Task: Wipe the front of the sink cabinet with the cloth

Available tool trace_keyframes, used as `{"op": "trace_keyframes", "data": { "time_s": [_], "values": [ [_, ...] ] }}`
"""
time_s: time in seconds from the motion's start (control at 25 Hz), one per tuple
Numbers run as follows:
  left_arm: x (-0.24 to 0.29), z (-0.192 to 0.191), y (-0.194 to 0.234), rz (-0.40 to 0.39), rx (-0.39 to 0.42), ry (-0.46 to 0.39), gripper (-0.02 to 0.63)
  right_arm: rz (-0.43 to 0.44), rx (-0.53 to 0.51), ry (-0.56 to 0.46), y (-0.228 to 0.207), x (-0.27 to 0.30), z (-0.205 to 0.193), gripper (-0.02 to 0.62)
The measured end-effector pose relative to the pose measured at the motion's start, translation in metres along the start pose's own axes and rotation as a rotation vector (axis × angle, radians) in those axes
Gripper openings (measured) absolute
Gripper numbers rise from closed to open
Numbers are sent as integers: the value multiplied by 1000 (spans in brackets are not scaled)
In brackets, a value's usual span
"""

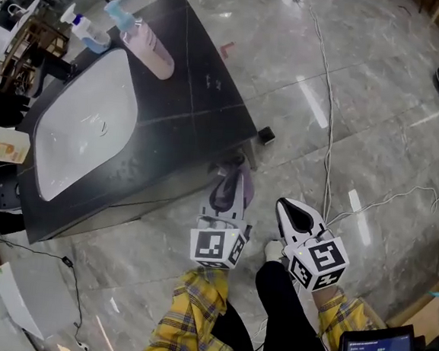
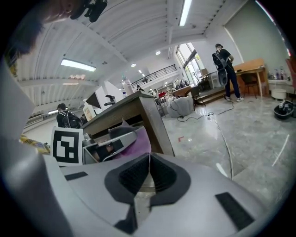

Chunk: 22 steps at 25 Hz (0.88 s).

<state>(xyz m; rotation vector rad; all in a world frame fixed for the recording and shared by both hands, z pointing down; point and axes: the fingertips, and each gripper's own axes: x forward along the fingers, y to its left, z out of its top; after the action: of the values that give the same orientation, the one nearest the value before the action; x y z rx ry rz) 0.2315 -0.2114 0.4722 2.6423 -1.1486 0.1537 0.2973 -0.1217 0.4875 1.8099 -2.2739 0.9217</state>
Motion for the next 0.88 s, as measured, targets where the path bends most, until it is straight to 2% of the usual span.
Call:
{"op": "trace_keyframes", "data": {
  "time_s": [0.24, 0.48, 0.64, 0.88],
  "values": [
    [17, -4, -23, -52, 1, 3, 50, -35, 17, -8, -18, -10, -3, 6],
    [7, -6, -43, -114, 12, -6, 49, -50, 18, -2, -18, -7, -10, 6],
    [-17, -9, -40, -128, 16, -4, 50, -29, 7, 3, 3, 1, -13, 6],
    [-57, -8, -11, -89, 18, -7, 49, 30, -16, 17, 51, 13, -22, 6]
  ]
}}
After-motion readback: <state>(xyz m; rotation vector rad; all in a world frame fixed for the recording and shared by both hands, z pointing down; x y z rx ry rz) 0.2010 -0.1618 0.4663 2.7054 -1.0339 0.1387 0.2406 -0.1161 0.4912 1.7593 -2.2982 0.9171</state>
